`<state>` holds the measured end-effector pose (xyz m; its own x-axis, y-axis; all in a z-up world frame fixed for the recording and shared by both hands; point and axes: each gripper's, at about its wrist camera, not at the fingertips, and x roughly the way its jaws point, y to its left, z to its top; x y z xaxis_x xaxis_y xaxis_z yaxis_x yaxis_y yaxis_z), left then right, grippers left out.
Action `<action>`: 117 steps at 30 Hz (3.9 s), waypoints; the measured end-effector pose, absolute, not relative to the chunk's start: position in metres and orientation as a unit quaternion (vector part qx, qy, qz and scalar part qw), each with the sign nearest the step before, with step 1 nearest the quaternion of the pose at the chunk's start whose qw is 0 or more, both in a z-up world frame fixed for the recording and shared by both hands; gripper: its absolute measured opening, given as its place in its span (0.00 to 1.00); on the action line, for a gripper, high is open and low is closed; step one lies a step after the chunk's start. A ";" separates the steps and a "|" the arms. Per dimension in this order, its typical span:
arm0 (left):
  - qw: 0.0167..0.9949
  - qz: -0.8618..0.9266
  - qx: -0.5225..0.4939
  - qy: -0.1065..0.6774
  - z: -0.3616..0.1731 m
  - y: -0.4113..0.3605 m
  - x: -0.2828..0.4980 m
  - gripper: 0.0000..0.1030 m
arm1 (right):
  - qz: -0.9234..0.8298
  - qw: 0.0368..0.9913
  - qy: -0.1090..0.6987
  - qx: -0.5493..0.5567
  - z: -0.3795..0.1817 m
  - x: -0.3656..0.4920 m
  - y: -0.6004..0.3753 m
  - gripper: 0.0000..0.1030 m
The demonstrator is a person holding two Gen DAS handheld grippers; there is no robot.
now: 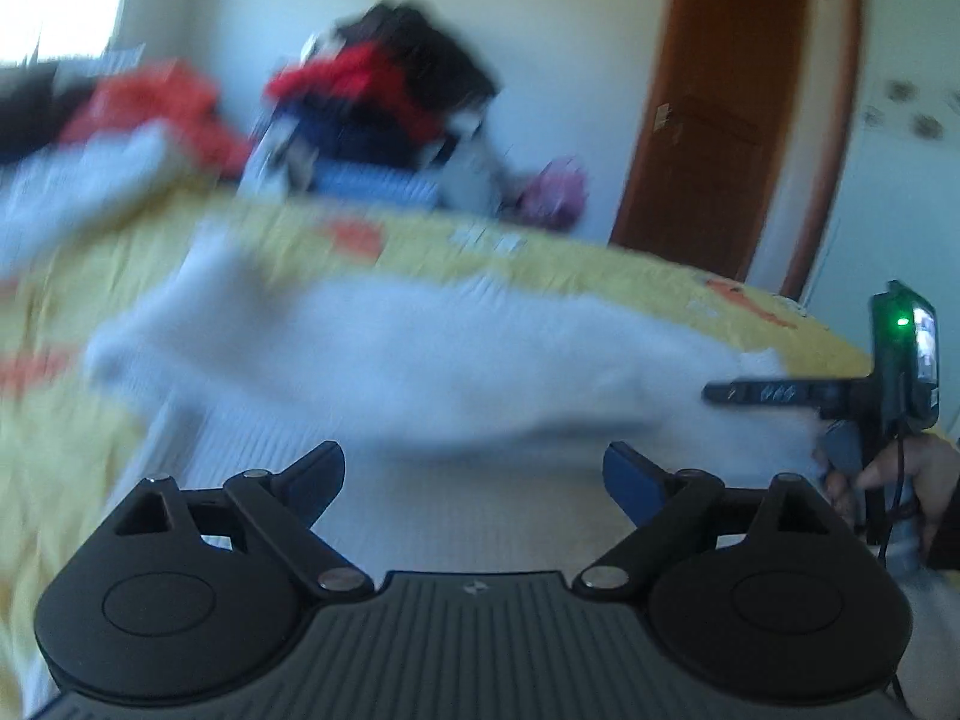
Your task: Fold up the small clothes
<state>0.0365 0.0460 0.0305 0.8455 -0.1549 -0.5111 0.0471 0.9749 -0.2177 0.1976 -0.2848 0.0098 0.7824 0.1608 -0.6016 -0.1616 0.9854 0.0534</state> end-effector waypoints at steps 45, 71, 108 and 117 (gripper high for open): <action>0.937 -0.049 -0.210 0.274 0.005 0.080 0.031 1.00 | 0.138 0.902 0.395 0.104 0.056 0.209 -0.339 0.04; 0.945 -0.055 0.029 0.322 0.009 0.005 0.160 1.00 | 0.188 0.932 0.308 0.023 0.013 0.183 -0.276 0.41; 0.933 -0.061 0.040 0.353 0.009 0.034 -0.038 1.00 | 0.150 0.927 0.342 -0.029 0.013 -0.023 -0.279 0.83; 0.940 -0.066 0.050 0.330 0.028 0.008 -0.020 1.00 | 0.154 0.930 0.334 -0.019 0.040 -0.004 -0.257 0.82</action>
<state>-0.0197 0.0084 0.0283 0.7733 -0.0908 -0.6275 0.1562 0.9865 0.0497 -0.0043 -0.2570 0.0395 0.7297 0.2732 -0.6268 -0.2984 0.9520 0.0675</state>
